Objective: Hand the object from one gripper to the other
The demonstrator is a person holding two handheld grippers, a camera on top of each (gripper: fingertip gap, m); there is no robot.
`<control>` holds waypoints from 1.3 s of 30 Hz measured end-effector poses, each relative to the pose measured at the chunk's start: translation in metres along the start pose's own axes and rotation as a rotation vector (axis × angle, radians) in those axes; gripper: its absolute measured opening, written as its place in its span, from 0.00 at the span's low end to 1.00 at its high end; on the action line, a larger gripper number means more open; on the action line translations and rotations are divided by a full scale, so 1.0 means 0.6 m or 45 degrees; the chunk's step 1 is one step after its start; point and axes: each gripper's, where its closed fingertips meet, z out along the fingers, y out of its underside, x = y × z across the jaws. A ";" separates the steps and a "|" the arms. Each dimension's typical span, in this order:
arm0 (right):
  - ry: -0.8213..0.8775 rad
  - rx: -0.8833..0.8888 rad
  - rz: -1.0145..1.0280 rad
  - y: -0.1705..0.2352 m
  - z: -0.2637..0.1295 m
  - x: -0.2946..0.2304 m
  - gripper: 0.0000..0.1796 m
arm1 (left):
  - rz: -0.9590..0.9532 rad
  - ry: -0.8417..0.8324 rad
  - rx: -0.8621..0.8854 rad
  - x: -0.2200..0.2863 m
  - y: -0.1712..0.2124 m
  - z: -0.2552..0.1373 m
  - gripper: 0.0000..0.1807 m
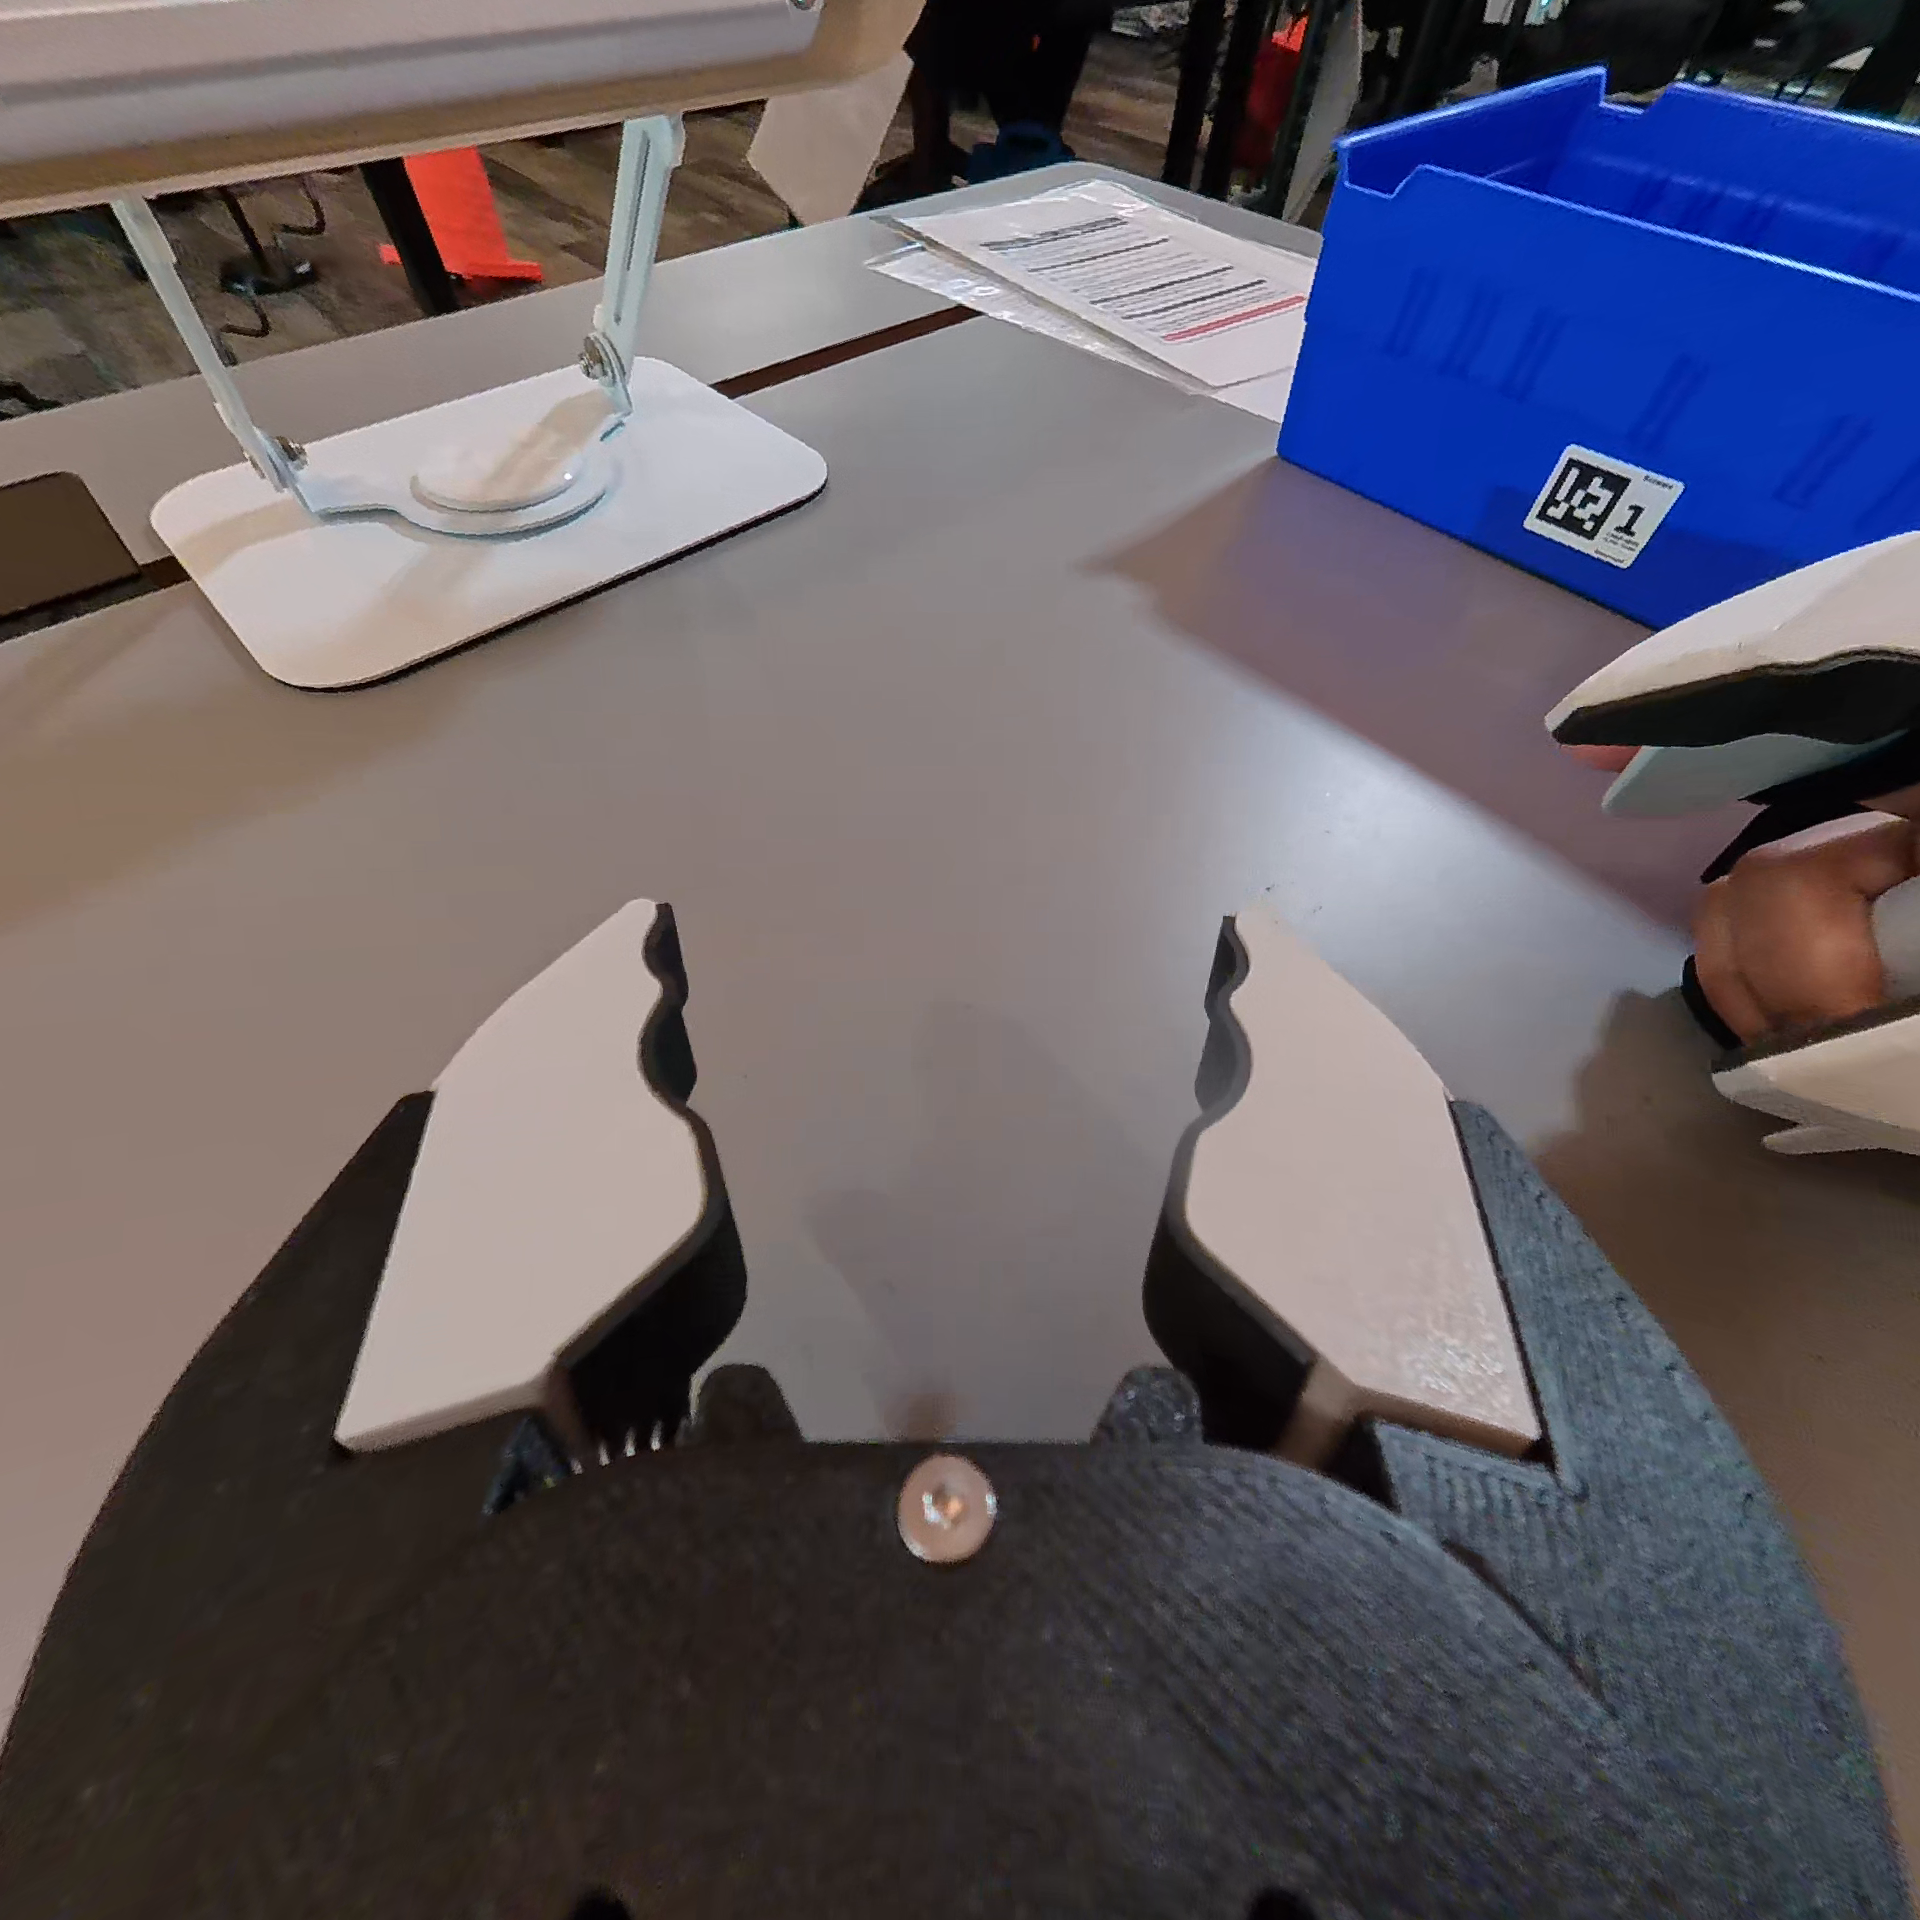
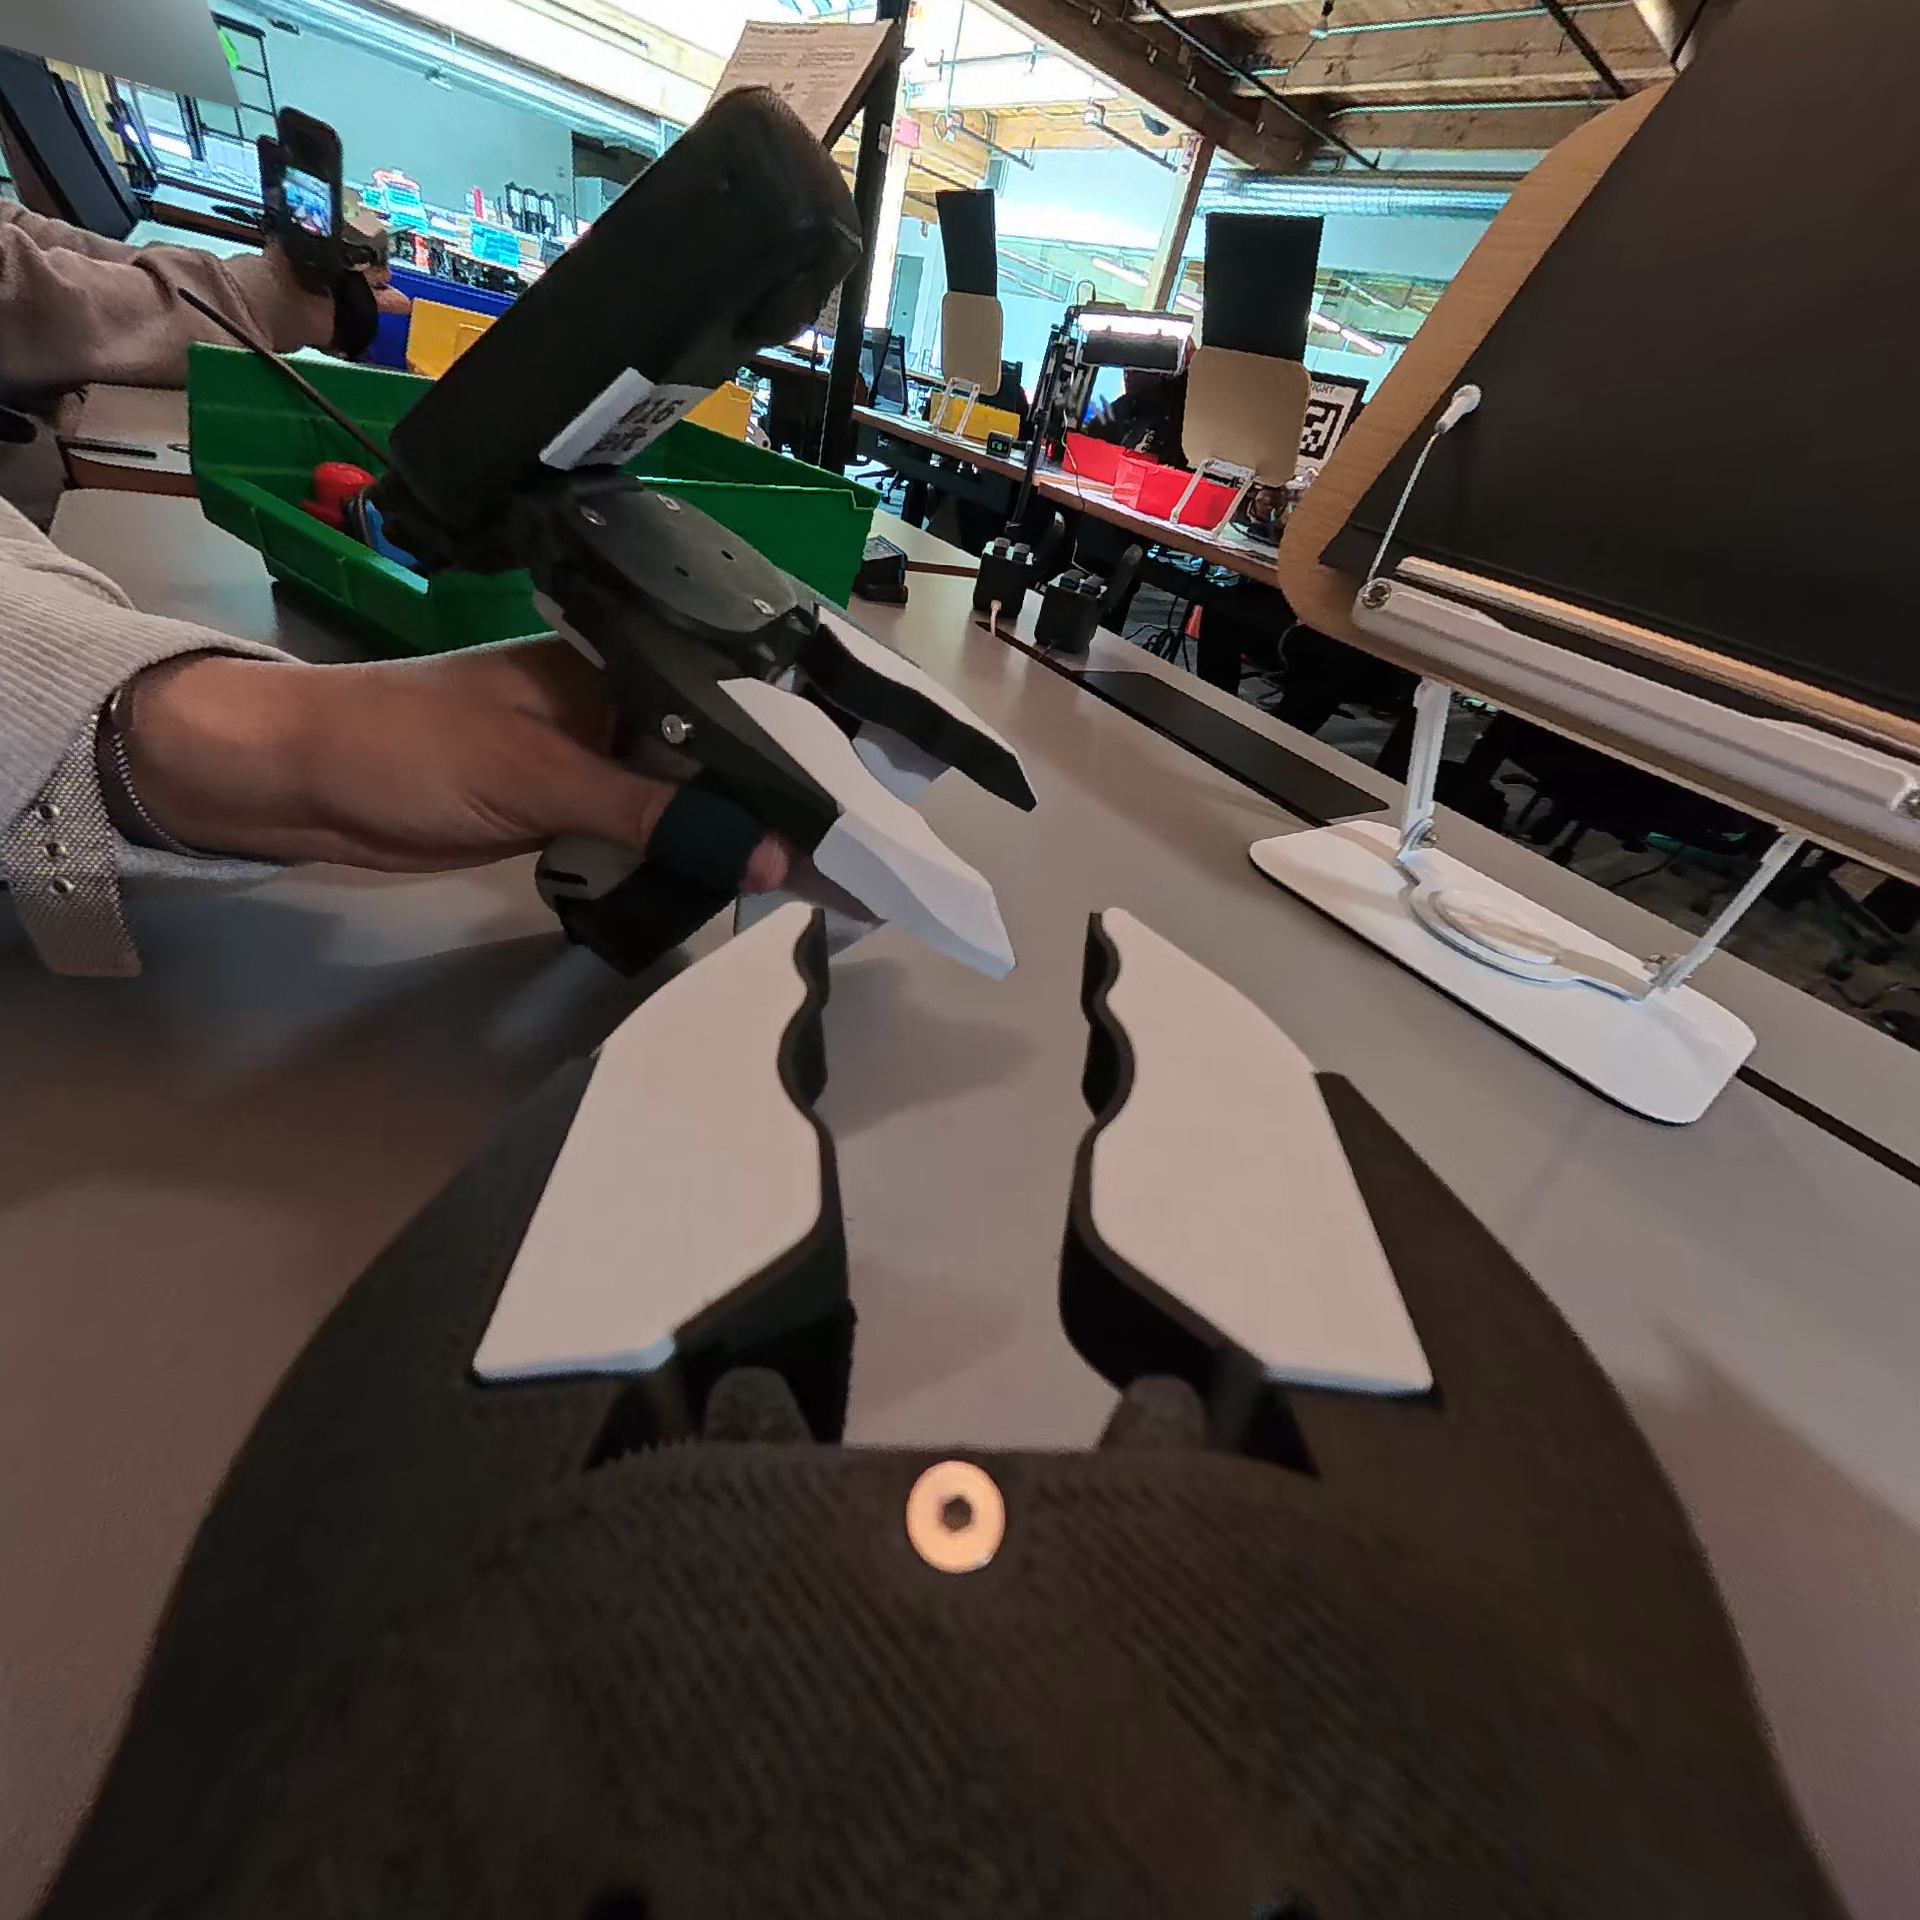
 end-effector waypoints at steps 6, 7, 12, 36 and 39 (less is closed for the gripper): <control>-0.105 0.084 0.039 -0.020 -0.008 -0.028 0.29 | 0.013 -0.034 -0.012 -0.004 0.001 0.002 0.58; -0.147 0.109 0.081 -0.029 -0.009 -0.041 0.30 | 0.024 -0.051 -0.022 -0.006 0.003 0.002 0.58; -0.292 0.112 0.021 -0.062 0.002 -0.115 0.38 | 0.197 -0.254 -0.163 -0.044 0.026 0.004 0.64; -0.406 0.121 -0.164 -0.101 0.026 -0.259 0.67 | 0.913 -0.798 -0.550 -0.091 0.026 -0.029 0.78; -0.379 0.108 -0.169 -0.099 0.027 -0.256 0.66 | 0.943 -0.844 -0.572 -0.099 0.023 -0.036 0.81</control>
